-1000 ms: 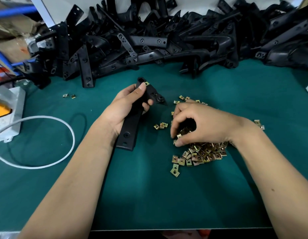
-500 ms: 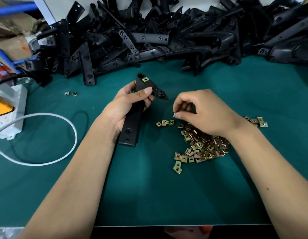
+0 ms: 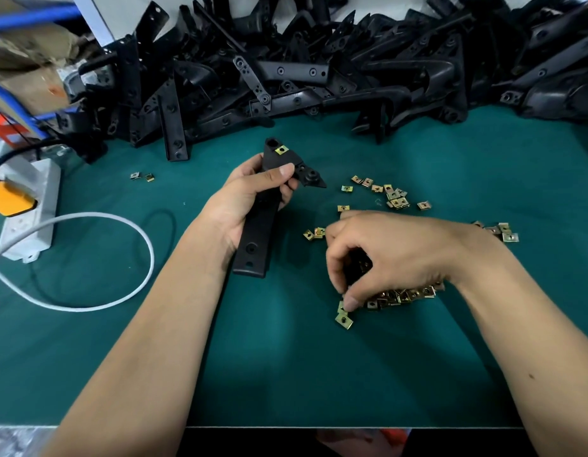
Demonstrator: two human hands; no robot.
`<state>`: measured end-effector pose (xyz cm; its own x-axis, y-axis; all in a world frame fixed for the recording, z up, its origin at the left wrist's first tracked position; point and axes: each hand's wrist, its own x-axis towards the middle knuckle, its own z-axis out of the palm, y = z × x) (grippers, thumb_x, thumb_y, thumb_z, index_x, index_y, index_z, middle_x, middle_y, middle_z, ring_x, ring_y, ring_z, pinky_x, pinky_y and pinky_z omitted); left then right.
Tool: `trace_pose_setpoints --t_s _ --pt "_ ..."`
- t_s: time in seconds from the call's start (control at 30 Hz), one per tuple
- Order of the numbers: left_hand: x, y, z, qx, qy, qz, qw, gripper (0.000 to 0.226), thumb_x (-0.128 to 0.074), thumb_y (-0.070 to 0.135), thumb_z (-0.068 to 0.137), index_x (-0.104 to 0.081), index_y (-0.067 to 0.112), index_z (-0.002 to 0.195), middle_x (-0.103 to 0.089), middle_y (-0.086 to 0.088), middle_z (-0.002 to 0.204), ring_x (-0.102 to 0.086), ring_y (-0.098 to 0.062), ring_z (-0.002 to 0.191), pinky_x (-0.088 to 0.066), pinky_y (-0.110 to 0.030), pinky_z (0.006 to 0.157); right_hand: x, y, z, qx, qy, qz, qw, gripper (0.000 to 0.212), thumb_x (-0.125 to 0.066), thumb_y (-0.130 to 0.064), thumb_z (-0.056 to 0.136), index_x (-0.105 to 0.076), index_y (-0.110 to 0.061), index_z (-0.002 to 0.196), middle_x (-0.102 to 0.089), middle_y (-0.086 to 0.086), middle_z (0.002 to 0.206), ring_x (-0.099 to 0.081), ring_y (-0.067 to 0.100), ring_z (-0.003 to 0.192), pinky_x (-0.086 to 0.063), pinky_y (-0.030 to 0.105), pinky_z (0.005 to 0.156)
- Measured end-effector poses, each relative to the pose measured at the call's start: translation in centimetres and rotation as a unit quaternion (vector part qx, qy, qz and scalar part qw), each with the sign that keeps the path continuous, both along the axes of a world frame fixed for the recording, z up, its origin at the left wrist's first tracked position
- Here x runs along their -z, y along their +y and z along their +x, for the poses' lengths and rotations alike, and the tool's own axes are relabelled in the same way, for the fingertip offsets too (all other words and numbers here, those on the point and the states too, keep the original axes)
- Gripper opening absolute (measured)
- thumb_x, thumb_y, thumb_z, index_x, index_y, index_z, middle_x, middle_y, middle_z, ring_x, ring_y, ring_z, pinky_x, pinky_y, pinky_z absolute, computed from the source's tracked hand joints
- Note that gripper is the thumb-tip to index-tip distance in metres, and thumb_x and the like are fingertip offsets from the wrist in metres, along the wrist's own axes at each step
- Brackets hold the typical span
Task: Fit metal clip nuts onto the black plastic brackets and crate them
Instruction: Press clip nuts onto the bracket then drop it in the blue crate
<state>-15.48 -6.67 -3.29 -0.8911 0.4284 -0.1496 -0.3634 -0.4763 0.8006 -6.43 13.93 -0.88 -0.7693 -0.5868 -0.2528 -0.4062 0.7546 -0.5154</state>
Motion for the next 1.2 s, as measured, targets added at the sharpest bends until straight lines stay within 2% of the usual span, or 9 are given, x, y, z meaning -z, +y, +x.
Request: trace_pose_setpoints --t_s 0.1,0.2,0.3,0.43,0.63,0.73,0.8,0.9,1.2 --pt "0.0 0.1 0.1 0.000 0.014 -0.014 1.000 0.018 -0.065 -0.006 0.089 -0.058 0.003 0.102 -0.063 -0.014 0.090 -0.062 -0.015 0.072 -0.052 -0.016 0.063 0.2 0.2 -0.1 0.031 0.017 -0.013 0.999 0.023 -0.088 -0.044 0.075 -0.070 -0.030 0.072 -0.064 -0.017 0.085 -0.059 0.004 0.091 -0.050 0.035 0.082" --pt "0.0 0.0 0.2 0.008 0.038 -0.042 0.998 0.020 -0.069 -0.004 0.085 -0.058 0.005 0.099 -0.064 -0.011 0.082 -0.061 -0.013 0.067 -0.052 -0.017 0.063 0.4 0.5 -0.5 0.086 0.064 -0.058 0.993 0.021 -0.084 -0.037 0.083 -0.067 -0.028 0.075 -0.068 -0.015 0.079 -0.063 0.003 0.081 -0.048 0.022 0.072" --pt "0.0 -0.1 0.3 0.029 0.069 -0.086 0.993 0.022 -0.072 0.001 0.080 -0.059 0.007 0.096 -0.064 -0.009 0.076 -0.059 -0.012 0.059 -0.052 -0.019 0.060 0.6 0.8 -0.9 0.161 0.078 -0.192 0.965 0.018 -0.081 -0.022 0.088 -0.064 -0.023 0.081 -0.071 -0.008 0.076 -0.066 0.005 0.068 -0.049 0.018 0.064" --pt "0.1 -0.2 0.3 0.060 0.085 -0.105 0.989 0.020 -0.072 0.004 0.079 -0.061 0.010 0.095 -0.065 -0.007 0.073 -0.057 -0.011 0.055 -0.052 -0.019 0.059 0.8 1.0 -1.3 0.246 0.060 -0.362 0.897 0.007 -0.072 -0.004 0.094 -0.069 -0.010 0.098 -0.071 0.006 0.078 -0.065 0.017 0.060 -0.050 0.021 0.053" --pt "0.3 -0.2 0.1 0.072 0.096 -0.100 0.988 0.024 -0.072 0.001 0.077 -0.061 0.009 0.097 -0.065 -0.009 0.076 -0.059 -0.012 0.061 -0.052 -0.019 0.061 1.2 0.7 -1.2 0.301 -0.017 -0.497 0.814 0.017 -0.064 0.014 0.092 -0.072 0.002 0.102 -0.073 0.015 0.089 -0.077 0.025 0.081 -0.060 0.025 0.073" --pt "0.3 -0.3 0.0 0.096 0.136 -0.146 0.975 0.028 -0.077 0.002 0.074 -0.063 0.010 0.097 -0.066 -0.010 0.080 -0.060 -0.017 0.067 -0.053 -0.021 0.064 1.2 0.4 -1.3 0.317 -0.014 -0.542 0.778 0.030 -0.068 0.019 0.086 -0.068 0.002 0.111 -0.074 0.019 0.100 -0.076 0.025 0.087 -0.061 0.029 0.079" --pt "0.3 -0.4 0.0 0.111 0.161 -0.169 0.966 0.034 -0.084 0.008 0.069 -0.065 0.012 0.097 -0.066 -0.011 0.081 -0.059 -0.020 0.070 -0.053 -0.023 0.065 1.1 0.4 -1.3 0.331 -0.021 -0.559 0.760 0.033 -0.072 0.016 0.084 -0.067 0.004 0.114 -0.074 0.021 0.105 -0.077 0.028 0.091 -0.062 0.031 0.081" --pt "0.3 -0.2 0.1 0.127 0.167 -0.161 0.964 0.037 -0.085 0.014 0.065 -0.065 0.013 0.096 -0.065 -0.013 0.087 -0.058 -0.022 0.072 -0.052 -0.024 0.064 1.2 0.2 -1.2 0.353 -0.021 -0.552 0.755 0.028 -0.077 0.010 0.081 -0.069 0.005 0.107 -0.076 0.015 0.090 -0.077 0.023 0.082 -0.061 0.026 0.071" --pt "0.5 -0.1 0.0 0.129 0.176 -0.180 0.959 0.032 -0.080 0.002 0.073 -0.064 0.012 0.098 -0.066 -0.012 0.088 -0.058 -0.019 0.069 -0.051 -0.022 0.061 1.6 0.0 -1.4 0.358 -0.057 -0.541 0.759 0.016 -0.073 0.010 0.086 -0.072 0.001 0.099 -0.077 0.013 0.082 -0.074 0.021 0.071 -0.060 0.025 0.064"
